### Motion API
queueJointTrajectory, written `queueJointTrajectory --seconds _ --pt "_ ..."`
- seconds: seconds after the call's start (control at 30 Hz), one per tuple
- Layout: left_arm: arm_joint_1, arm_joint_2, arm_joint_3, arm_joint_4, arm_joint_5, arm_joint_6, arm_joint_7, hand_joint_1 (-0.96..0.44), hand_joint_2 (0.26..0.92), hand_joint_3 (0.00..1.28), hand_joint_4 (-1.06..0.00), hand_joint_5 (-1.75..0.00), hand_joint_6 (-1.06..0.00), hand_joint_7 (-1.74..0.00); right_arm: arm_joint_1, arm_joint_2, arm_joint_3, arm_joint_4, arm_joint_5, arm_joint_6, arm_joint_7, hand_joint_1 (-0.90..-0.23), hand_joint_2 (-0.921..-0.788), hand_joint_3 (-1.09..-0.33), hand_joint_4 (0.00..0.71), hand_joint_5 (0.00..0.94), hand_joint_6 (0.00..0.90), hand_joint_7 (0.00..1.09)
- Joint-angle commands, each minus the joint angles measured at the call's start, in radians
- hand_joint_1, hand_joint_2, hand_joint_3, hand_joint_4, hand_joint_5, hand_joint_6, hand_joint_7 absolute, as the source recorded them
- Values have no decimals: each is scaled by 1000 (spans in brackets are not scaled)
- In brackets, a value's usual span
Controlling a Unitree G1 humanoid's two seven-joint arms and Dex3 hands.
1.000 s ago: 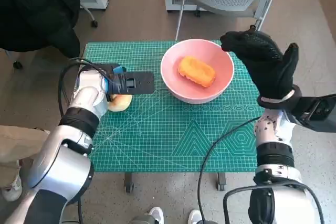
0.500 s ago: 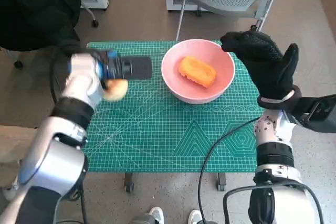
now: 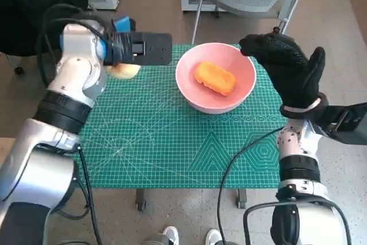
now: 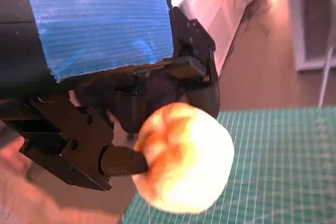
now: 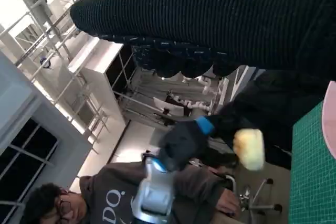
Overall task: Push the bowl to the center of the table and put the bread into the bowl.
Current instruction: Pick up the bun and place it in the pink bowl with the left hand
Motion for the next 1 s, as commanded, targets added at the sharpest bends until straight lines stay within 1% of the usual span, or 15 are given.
queueJointTrajectory --seconds 0.03,0.13,0.17,0.23,0.37,0.5,0.63,0.67,0.7,0.73,0.77,0.87,0.9,0.93,1.0 --pt "-48 7 26 -41 9 32 -16 -4 874 156 -457 -1516 -887 -760 2 6 -1 7 0 -2 5 -648 -921 -735 136 1 190 15" --pt "-51 1 35 -56 8 46 -16 -3 872 145 -487 -1501 -895 -734 3 6 -1 6 0 -3 5 -647 -921 -736 136 1 190 15" --pt "-54 -3 36 -70 9 53 -20 -2 871 136 -515 -1477 -896 -729 4 6 -1 5 0 -4 6 -647 -921 -737 136 1 190 15" --pt "-63 -17 39 -76 9 59 -16 -1 877 111 -546 -1419 -883 -773 4 7 -2 3 1 -7 5 -647 -921 -738 136 1 190 15" --pt "-106 -79 38 29 -4 44 33 -2 888 97 -572 -1438 -864 -744 6 9 -1 -2 0 -14 3 -647 -921 -743 136 1 190 15" --pt "-166 -153 25 139 -9 35 46 -3 911 84 -568 -1467 -798 -798 10 11 1 -13 0 -21 -2 -647 -921 -748 138 1 191 15" --pt "-208 -215 15 187 -11 13 70 -3 919 123 -506 -1531 -733 -869 21 15 2 -35 1 -23 -3 -647 -921 -753 138 2 192 16" --pt "-221 -239 6 220 -7 -6 85 -3 919 148 -494 -1507 -677 -969 26 15 2 -42 3 -22 -4 -647 -921 -754 139 2 192 16" --pt "-231 -257 -1 246 -4 -21 97 -2 920 199 -460 -1489 -578 -1133 30 16 2 -47 3 -21 -5 -648 -921 -756 139 2 192 16" --pt "-239 -268 -5 266 -3 -32 106 -2 920 238 -432 -1485 -507 -1245 32 16 2 -51 4 -20 -5 -649 -921 -758 139 2 193 16" --pt "-248 -286 -19 305 6 -52 114 -1 921 263 -413 -1483 -462 -1317 37 16 2 -58 5 -18 -6 -650 -921 -759 139 2 193 16" --pt "-271 -331 -60 410 27 -96 97 -2 921 273 -413 -1458 -431 -1378 50 16 1 -78 8 -10 -11 -664 -921 -759 138 1 192 16" --pt "-281 -344 -84 440 43 -112 60 -2 921 273 -413 -1455 -429 -1383 54 16 1 -84 9 -7 -14 -665 -921 -759 138 1 192 16" --pt "-298 -364 -134 476 84 -145 -6 -2 921 286 -403 -1458 -412 -1405 60 15 1 -94 12 1 -17 -669 -921 -756 138 1 191 16" --pt "-323 -396 -214 526 150 -203 -112 -4 921 331 -359 -1489 -359 -1464 69 13 0 -110 16 13 -24 -671 -921 -741 138 1 190 16"
